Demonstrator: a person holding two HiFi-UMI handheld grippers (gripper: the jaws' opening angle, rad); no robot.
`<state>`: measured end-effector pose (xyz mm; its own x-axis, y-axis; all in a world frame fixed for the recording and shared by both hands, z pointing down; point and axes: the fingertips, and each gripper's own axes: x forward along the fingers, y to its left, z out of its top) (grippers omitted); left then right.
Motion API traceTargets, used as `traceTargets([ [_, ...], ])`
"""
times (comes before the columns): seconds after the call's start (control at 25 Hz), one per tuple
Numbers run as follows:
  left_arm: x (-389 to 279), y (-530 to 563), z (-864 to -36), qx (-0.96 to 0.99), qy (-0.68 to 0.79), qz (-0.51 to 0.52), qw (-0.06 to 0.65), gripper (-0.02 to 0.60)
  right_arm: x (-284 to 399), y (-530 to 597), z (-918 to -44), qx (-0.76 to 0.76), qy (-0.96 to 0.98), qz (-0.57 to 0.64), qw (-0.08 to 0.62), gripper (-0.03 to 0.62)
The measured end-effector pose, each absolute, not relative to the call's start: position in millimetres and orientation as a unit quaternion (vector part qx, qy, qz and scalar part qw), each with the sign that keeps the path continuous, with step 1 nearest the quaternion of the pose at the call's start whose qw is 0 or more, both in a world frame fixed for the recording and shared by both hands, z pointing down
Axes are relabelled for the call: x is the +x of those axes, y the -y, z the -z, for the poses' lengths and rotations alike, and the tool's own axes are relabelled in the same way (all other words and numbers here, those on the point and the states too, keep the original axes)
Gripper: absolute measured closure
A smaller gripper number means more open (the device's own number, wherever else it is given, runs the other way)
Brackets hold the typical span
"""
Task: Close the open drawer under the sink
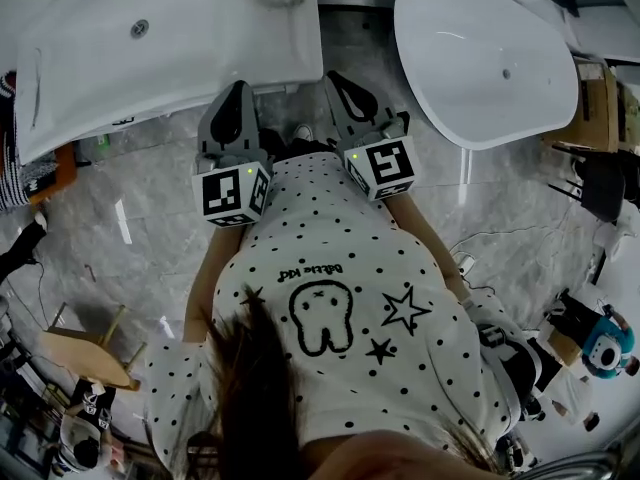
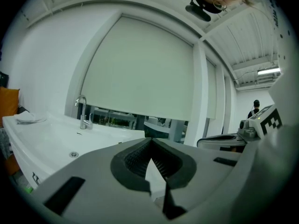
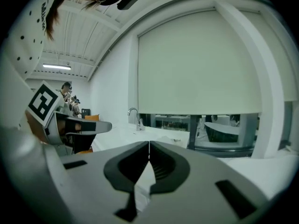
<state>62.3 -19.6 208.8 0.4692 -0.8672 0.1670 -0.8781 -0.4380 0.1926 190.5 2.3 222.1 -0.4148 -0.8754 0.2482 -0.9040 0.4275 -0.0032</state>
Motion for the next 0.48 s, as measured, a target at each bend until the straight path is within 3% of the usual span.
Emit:
traceTargets([
  [0.48,65,18,-210,0.844,0.52,-0.024,0.126,0.577,174,-6,-227,0.492,0.859,-0.043,0.132,0.58],
])
